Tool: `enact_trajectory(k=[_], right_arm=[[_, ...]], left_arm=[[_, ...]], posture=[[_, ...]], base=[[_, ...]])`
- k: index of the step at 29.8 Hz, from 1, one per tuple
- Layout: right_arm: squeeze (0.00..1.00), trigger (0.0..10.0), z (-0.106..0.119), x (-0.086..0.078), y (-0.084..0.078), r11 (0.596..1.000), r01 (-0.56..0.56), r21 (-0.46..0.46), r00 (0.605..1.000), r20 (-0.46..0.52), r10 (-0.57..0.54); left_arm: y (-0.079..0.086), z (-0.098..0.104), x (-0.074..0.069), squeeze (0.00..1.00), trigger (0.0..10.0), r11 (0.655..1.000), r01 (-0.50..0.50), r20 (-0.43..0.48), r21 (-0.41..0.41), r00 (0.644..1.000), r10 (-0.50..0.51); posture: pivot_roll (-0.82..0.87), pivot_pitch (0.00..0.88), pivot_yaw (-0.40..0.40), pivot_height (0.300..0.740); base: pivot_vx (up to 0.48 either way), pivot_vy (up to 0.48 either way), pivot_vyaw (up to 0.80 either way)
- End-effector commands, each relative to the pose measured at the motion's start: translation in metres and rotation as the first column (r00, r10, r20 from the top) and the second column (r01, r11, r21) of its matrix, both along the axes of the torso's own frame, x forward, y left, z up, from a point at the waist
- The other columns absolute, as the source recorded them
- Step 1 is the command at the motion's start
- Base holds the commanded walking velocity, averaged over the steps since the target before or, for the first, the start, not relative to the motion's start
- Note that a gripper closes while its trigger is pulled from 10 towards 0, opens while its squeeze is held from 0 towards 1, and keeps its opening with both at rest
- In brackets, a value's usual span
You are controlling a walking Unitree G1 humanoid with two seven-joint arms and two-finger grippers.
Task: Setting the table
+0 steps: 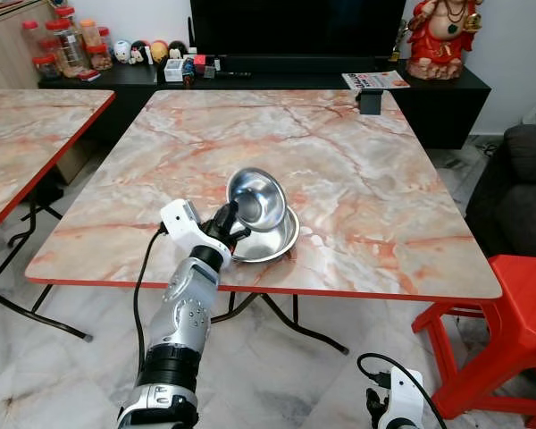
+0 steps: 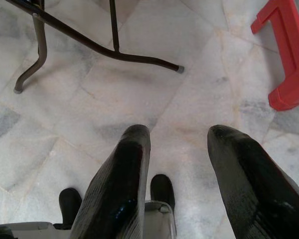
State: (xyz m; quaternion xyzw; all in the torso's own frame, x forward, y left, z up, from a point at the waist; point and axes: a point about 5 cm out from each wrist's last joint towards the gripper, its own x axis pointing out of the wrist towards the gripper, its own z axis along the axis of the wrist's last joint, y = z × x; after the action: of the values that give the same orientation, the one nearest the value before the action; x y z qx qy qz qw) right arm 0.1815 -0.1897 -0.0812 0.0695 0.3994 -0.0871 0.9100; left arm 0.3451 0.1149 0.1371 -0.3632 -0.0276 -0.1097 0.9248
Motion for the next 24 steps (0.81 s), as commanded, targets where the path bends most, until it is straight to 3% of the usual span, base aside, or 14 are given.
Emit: enact_trajectory(k=[1, 7, 9, 22, 24], right_arm=[[0.00, 10.0, 0.001, 0.001, 0.000, 1.000, 0.007, -0.001, 1.000, 0.007, -0.007], [0.00, 10.0, 0.001, 0.001, 0.000, 1.000, 0.004, -0.002, 1.000, 0.005, -0.004], [0.00, 10.0, 0.000, 0.001, 0.000, 1.000, 0.002, -0.001, 1.000, 0.002, -0.002], [0.00, 10.0, 0.000, -0.001, 0.000, 1.000, 0.005, -0.002, 1.000, -0.002, -0.005], [0.00, 10.0, -0.001, -0.001, 0.000, 1.000, 0.004, 0.000, 1.000, -0.002, -0.004]], left_arm=[[0.003, -0.002, 0.002, 0.00, 10.0, 0.999, -0.022, -0.022, -0.027, 1.000, 0.021], [0.005, -0.009, 0.002, 0.00, 10.0, 0.999, -0.038, -0.065, -0.027, 0.997, 0.036], [0.002, -0.016, 0.001, 0.00, 10.0, 1.000, -0.015, -0.103, 0.027, 0.995, 0.018], [-0.007, -0.021, 0.000, 0.00, 10.0, 1.000, 0.010, -0.132, -0.010, 0.991, -0.012], [-0.007, -0.020, 0.000, 0.21, 10.0, 1.000, 0.012, -0.134, -0.006, 0.991, -0.013]], posture=[[0.00, 0.000, 0.015, 0.740], [0.01, 0.000, 0.012, 0.740], [0.01, 0.000, 0.012, 0.740], [0.00, 0.000, 0.013, 0.740], [0.00, 0.000, 0.015, 0.740]], base=[[0.000, 0.000, 0.00], [0.000, 0.000, 0.00], [0.000, 0.000, 0.00], [0.000, 0.000, 0.00], [0.000, 0.000, 0.00]])
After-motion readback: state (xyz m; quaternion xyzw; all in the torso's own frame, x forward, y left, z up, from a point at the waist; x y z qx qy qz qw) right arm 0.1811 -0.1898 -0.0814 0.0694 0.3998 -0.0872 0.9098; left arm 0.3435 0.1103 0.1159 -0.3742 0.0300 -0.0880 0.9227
